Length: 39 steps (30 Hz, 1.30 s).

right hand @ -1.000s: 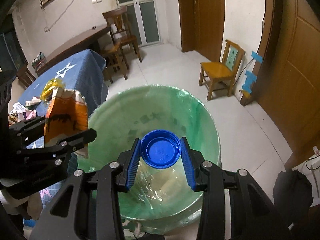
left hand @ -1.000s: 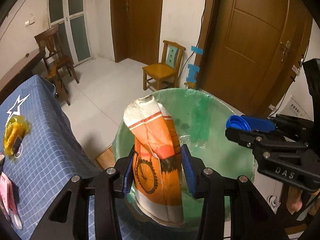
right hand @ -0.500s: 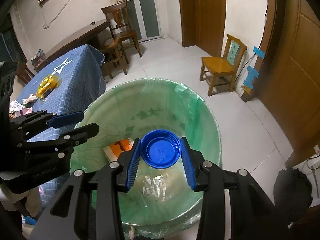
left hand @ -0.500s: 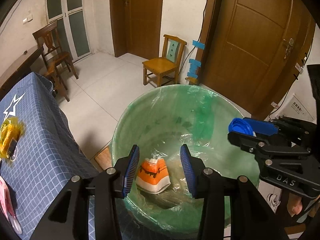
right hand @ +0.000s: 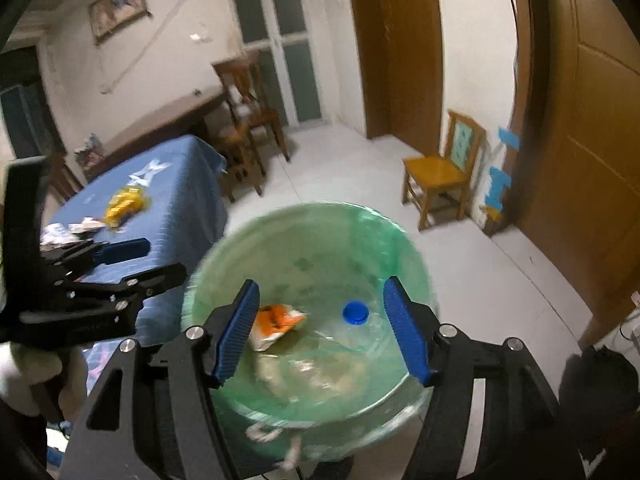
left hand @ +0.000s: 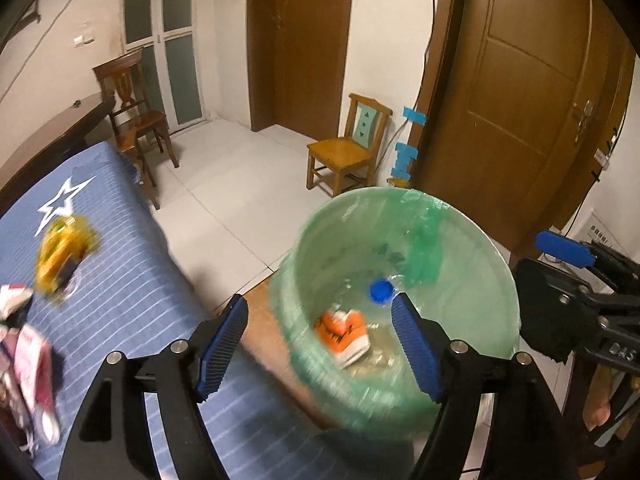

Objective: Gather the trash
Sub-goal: 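Open both tools to drop the wrapper and cap into the bin, then grasp the red cigarette box with left tool while right tool grasps the pink tissue pack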

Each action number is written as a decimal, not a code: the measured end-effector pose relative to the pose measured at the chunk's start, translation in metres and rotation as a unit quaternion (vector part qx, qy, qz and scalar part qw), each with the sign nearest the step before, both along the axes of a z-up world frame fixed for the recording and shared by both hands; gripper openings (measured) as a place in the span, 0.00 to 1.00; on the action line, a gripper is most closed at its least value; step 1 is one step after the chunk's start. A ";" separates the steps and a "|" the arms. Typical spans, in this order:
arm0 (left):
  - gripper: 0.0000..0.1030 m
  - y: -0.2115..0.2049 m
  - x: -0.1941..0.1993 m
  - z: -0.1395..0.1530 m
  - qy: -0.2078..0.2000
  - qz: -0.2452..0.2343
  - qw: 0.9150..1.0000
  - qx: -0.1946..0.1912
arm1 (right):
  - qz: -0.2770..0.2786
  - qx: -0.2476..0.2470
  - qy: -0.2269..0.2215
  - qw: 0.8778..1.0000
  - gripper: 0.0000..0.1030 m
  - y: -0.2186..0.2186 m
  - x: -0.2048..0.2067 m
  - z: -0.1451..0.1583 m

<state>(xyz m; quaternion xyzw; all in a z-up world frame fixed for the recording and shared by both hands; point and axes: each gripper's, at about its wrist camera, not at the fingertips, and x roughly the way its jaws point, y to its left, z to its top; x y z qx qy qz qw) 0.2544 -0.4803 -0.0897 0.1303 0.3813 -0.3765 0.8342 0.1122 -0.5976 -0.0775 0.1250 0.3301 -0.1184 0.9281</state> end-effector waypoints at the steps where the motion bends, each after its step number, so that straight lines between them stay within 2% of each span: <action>1: 0.76 0.015 -0.003 0.004 -0.004 0.006 1.000 -0.004 | 0.012 -0.007 -0.017 1.000 0.64 0.017 -0.008 0.003; 4: 0.78 0.068 -0.008 0.012 -0.007 0.029 0.999 -0.018 | 0.039 -0.010 -0.048 0.998 0.68 0.053 -0.020 0.004; 8: 0.78 0.153 -0.013 0.022 -0.015 0.079 0.996 -0.030 | 0.096 -0.004 -0.069 0.993 0.68 0.114 -0.015 0.001; 13: 0.79 0.245 -0.014 0.025 -0.018 0.135 0.990 -0.027 | 0.163 0.005 -0.062 0.985 0.68 0.172 0.010 -0.004; 17: 0.79 0.330 -0.007 0.026 -0.016 0.208 0.977 -0.038 | 0.206 0.011 -0.050 0.977 0.68 0.213 0.028 -0.009; 20: 0.79 0.401 0.002 0.031 -0.018 0.274 0.960 -0.051 | 0.228 0.010 -0.045 0.973 0.68 0.232 0.038 -0.009; 25: 0.79 0.480 0.021 0.039 -0.021 0.343 0.937 -0.057 | 0.268 -0.005 -0.028 0.963 0.68 0.260 0.061 -0.011; 29: 0.81 0.509 0.045 0.038 -0.007 0.364 0.930 -0.047 | 0.327 -0.040 0.016 0.944 0.68 0.276 0.103 -0.016; 33: 0.82 0.515 0.075 0.037 0.014 0.354 0.935 -0.028 | 0.362 -0.073 0.061 0.927 0.77 0.280 0.159 -0.018; 34: 0.82 0.513 0.079 0.035 0.016 0.352 0.936 -0.023 | 0.369 -0.077 0.072 0.923 0.83 0.282 0.173 -0.018; 35: 0.82 0.513 0.084 0.034 0.020 0.349 0.937 -0.020 | 0.387 -0.069 0.092 0.915 0.84 0.284 0.192 -0.017; 39: 0.82 0.512 0.108 0.020 0.037 0.346 0.937 0.001 | 0.402 -0.071 0.118 0.905 0.85 0.295 0.233 -0.017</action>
